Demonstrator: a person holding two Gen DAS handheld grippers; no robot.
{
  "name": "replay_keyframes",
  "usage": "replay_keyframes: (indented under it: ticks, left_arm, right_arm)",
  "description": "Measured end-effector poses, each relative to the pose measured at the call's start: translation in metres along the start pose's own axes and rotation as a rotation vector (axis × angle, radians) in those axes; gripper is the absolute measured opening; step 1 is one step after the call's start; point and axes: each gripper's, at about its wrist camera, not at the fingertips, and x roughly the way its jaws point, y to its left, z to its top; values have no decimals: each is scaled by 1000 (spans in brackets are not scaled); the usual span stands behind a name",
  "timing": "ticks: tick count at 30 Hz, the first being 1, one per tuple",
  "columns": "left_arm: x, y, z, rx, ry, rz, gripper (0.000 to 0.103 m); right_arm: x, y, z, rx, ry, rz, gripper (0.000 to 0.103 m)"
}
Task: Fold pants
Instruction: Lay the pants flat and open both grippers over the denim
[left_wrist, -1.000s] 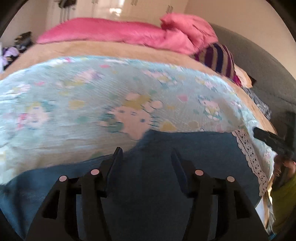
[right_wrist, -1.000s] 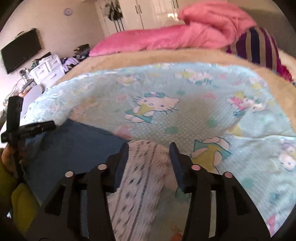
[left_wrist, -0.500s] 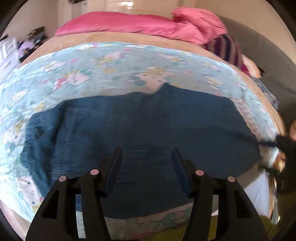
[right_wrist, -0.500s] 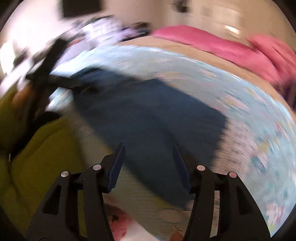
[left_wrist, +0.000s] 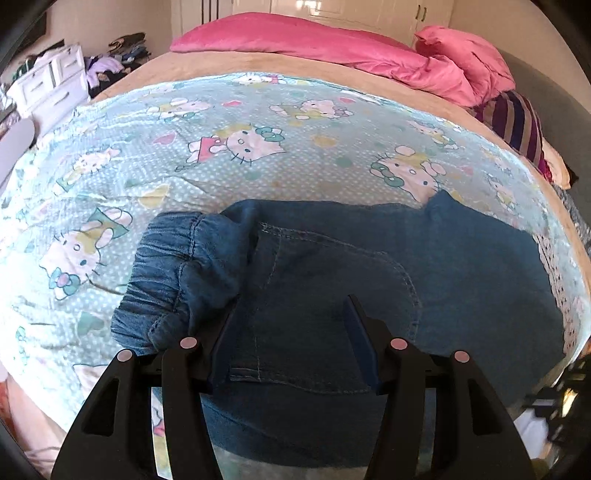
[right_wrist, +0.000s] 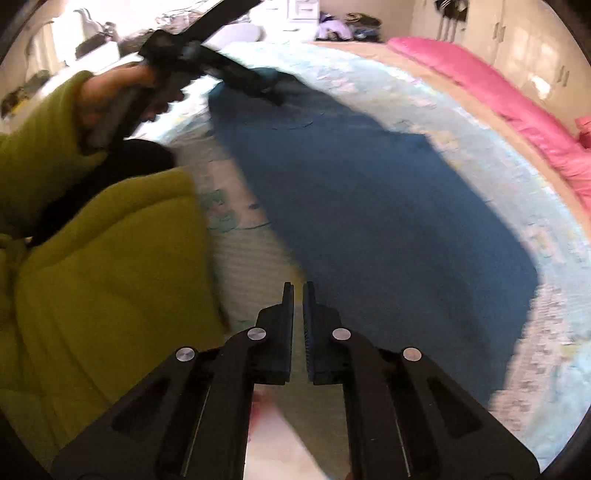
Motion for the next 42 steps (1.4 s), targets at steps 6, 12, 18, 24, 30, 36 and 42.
replay_keyframes:
  ticks: [6,12,18,24,30,36,42]
  left_arm:
    - [-9,6,-2,-37,-34,-51,54]
    - [-46,-17,4,2,-134,-71,54]
    - [-21,-77,11,158,-83,-96,65]
    - [34,-72,0,185,53,49,77]
    - [29,-36,5,30,30,-54,77]
    - [-5,-38,14,22,-72,-86,84]
    - [10,-60,36,71,-42,-124,86]
  right_arm:
    - [-40,-14,-4,109,-129,60,10]
    - [-81,-77,-17,330,-253,-92,30]
    - [-47,-106,-9,424,-166,-165,37]
    - [-18,-130,-31,556,-63,-201,42]
    - [-35,-141,-52,596,-76,-226,34]
    - [-53,-137,-30,556,-167,-226,49]
    - [-24,-159,7,548,-164,-214,55]
